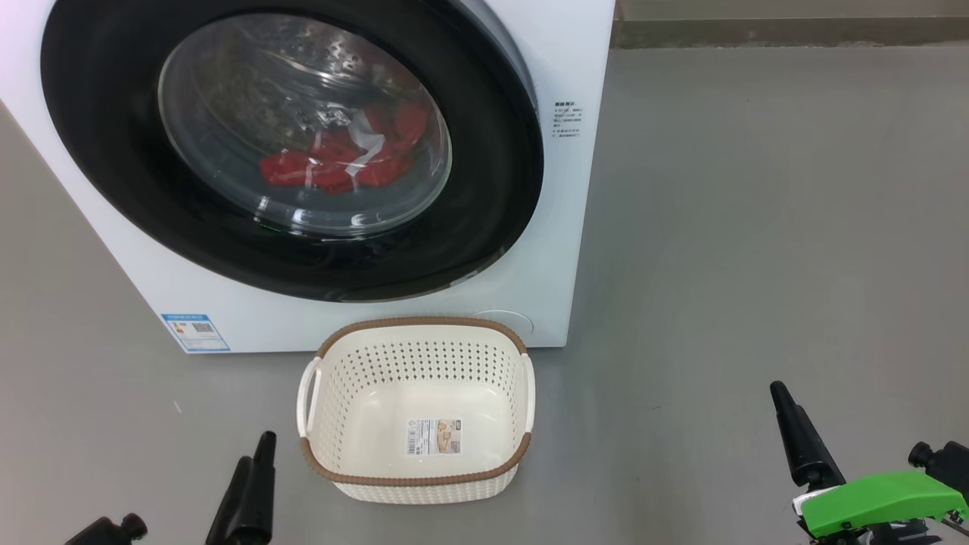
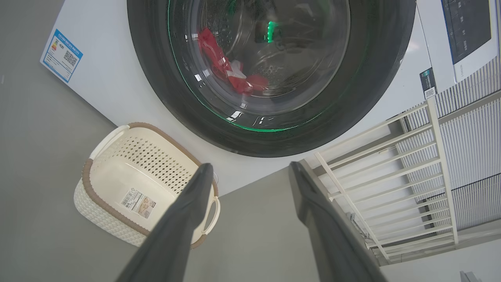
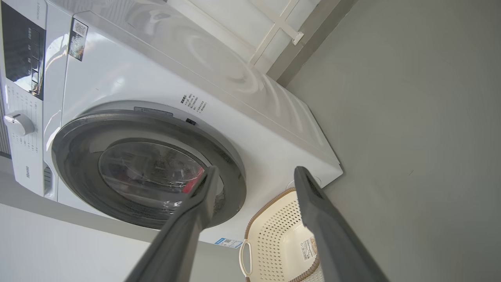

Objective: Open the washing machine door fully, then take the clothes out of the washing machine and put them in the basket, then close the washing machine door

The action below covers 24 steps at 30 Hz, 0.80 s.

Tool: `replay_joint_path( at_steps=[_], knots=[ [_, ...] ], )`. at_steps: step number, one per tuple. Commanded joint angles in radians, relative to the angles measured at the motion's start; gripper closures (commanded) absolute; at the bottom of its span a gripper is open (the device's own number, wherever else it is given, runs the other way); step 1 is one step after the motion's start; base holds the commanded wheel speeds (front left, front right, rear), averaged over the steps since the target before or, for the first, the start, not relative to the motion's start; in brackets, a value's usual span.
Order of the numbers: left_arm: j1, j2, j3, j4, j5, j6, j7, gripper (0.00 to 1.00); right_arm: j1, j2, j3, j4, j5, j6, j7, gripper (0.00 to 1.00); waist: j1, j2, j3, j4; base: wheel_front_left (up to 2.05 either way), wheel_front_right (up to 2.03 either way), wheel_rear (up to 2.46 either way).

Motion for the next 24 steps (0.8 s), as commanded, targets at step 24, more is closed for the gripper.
replay_joint_path(
  at_steps=[24],
  knots=[
    [0.016, 0.03, -0.024, -0.071, 0.351, 0.024, -0.083, 0.0, 0.023, -0.035, 0.041, -0.048, -0.281, 0.005, -0.083, 0.0, -0.0001, 0.0, -0.001, -0.001, 0.0, 0.0, 0.0]
  ],
)
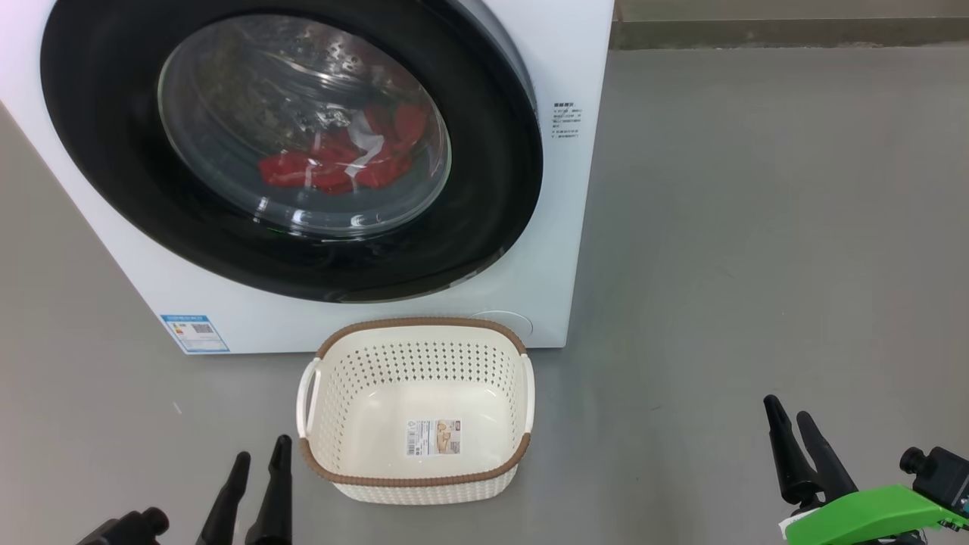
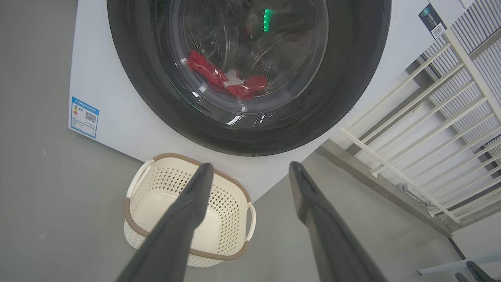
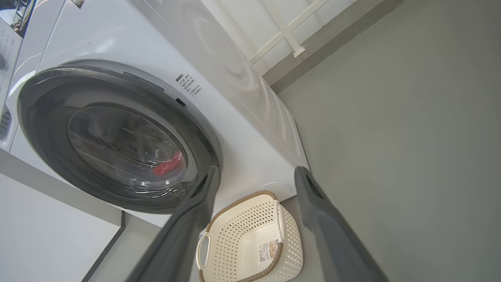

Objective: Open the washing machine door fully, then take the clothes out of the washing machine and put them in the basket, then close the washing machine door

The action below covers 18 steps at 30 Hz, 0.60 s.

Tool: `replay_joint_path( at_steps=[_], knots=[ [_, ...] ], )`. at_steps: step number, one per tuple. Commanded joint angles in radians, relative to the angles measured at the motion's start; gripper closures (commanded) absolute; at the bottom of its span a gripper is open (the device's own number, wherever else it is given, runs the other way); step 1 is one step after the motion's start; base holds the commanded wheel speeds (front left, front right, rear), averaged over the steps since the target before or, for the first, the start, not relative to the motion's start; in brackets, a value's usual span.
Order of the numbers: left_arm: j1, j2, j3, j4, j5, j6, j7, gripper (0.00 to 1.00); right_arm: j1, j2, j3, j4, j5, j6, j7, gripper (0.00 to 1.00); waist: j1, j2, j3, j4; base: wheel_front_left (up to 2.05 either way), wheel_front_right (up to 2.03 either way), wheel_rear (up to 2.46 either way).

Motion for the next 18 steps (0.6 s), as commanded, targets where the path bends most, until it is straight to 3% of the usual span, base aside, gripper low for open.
replay_joint_path(
  at_steps=[1, 18],
  knots=[
    [-0.01, 0.015, 0.014, -0.034, 0.041, 0.003, -0.015, 0.0, -0.011, -0.018, 0.015, -0.033, -0.035, 0.005, -0.016, 0.0, -0.0001, -0.0001, 0.0, 0.0, 0.0, 0.0, 0.0],
    [0.007, 0.019, 0.008, -0.058, 0.243, 0.0, -0.065, 0.0, 0.017, -0.025, 0.038, -0.064, -0.188, 0.006, -0.066, 0.0, -0.0001, -0.0001, 0.004, 0.004, 0.0, 0.0, 0.0]
  ],
)
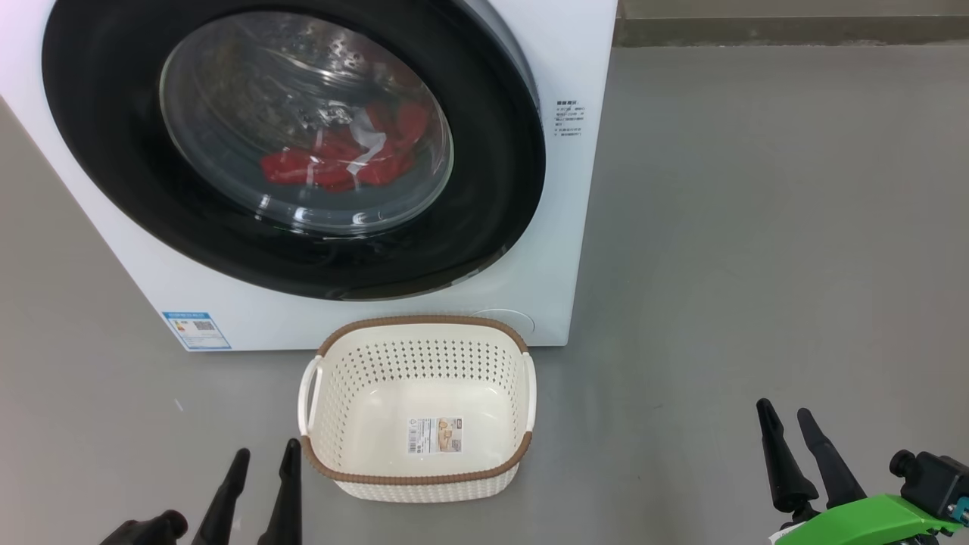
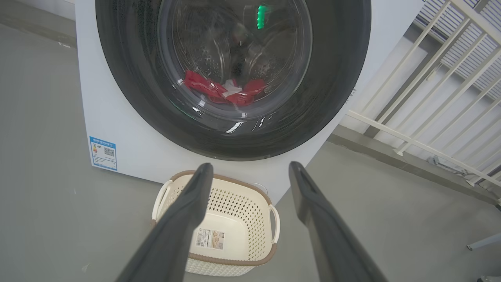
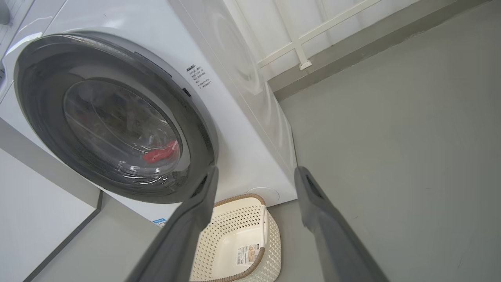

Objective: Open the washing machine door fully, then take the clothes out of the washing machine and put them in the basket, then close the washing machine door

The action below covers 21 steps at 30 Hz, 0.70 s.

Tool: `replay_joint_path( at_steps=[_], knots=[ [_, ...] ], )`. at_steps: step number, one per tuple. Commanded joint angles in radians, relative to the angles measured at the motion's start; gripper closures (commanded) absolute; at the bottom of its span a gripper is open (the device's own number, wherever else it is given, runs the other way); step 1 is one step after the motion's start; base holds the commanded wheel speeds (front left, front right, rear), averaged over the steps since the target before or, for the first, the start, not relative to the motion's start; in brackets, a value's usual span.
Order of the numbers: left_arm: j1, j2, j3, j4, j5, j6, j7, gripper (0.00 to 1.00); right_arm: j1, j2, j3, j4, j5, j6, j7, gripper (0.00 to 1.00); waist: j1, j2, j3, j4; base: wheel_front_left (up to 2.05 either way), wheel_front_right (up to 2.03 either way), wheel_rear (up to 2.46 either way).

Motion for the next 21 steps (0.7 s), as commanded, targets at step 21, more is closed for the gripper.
replay_joint_path(
  at_steps=[21],
  knots=[
    [0.008, 0.012, 0.031, -0.05, 0.262, -0.013, -0.072, 0.0, 0.033, -0.016, 0.015, -0.057, -0.213, 0.007, -0.073, 0.0, -0.0001, 0.0, 0.006, -0.001, 0.0, 0.0, 0.0]
  ],
)
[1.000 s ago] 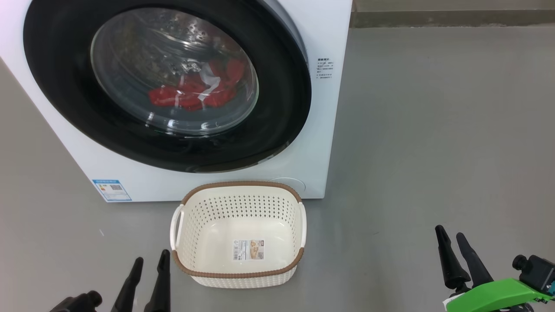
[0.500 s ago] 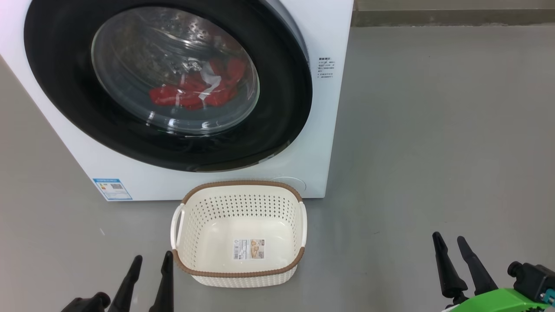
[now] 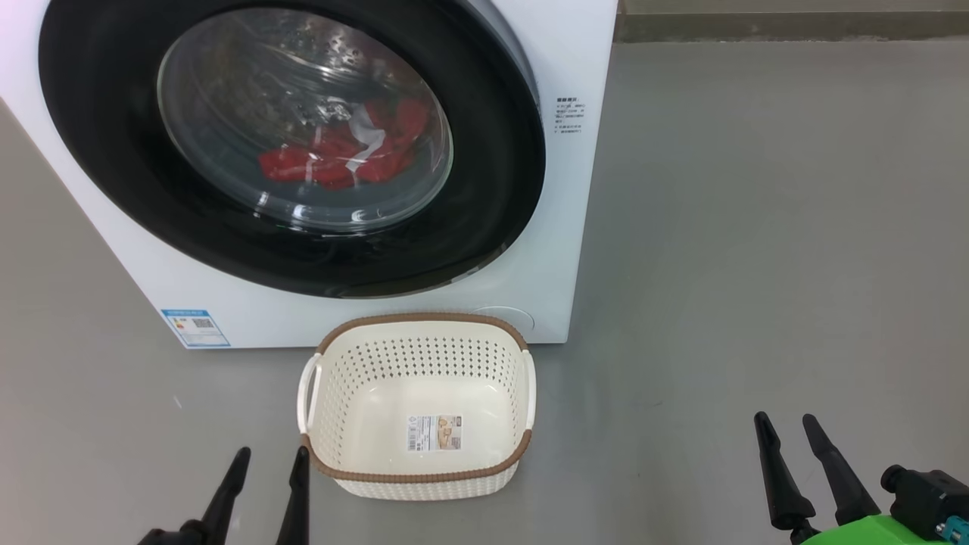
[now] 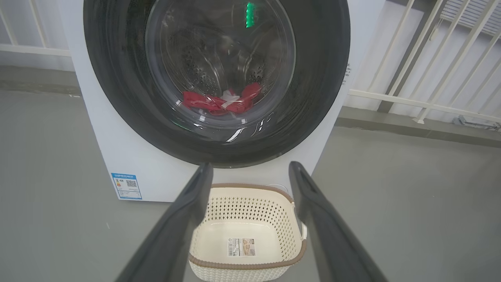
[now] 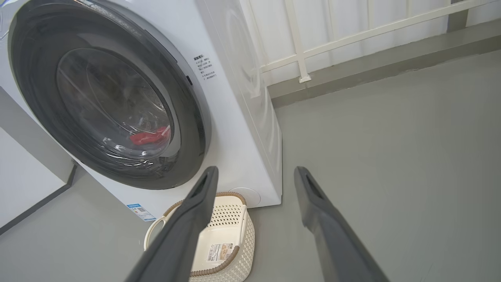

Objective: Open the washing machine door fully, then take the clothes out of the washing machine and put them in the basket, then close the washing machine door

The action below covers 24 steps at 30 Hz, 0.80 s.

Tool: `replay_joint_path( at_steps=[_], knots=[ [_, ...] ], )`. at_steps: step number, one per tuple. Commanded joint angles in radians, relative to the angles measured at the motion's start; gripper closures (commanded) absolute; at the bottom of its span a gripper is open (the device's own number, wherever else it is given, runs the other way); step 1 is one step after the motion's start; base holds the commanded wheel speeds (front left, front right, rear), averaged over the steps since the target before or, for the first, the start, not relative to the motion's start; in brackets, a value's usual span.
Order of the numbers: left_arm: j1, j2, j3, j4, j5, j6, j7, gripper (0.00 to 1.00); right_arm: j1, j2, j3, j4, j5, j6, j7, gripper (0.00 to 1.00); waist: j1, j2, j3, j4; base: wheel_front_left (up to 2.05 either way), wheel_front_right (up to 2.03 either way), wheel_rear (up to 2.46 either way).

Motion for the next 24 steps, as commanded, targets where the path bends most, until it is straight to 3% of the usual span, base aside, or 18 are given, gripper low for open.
replay_joint_path(
  at_steps=[1, 16, 24],
  knots=[
    [-0.013, 0.01, 0.029, -0.031, 0.031, -0.004, -0.015, 0.0, -0.005, -0.015, 0.016, -0.032, -0.027, 0.007, -0.016, 0.0, -0.0001, -0.0001, -0.001, 0.0, 0.0, 0.0, 0.0],
    [-0.011, 0.003, 0.049, -0.015, 0.157, -0.018, -0.059, 0.0, 0.019, -0.002, -0.003, -0.051, -0.168, 0.008, -0.06, 0.0, -0.0001, -0.0001, 0.009, 0.002, 0.0, 0.0, 0.0],
    [-0.011, 0.0, 0.055, 0.002, 0.126, -0.023, -0.059, 0.0, 0.024, 0.003, -0.008, -0.049, -0.166, 0.008, -0.06, 0.0, -0.0001, -0.0001, 0.006, 0.001, 0.0, 0.0, 0.0]
  ],
)
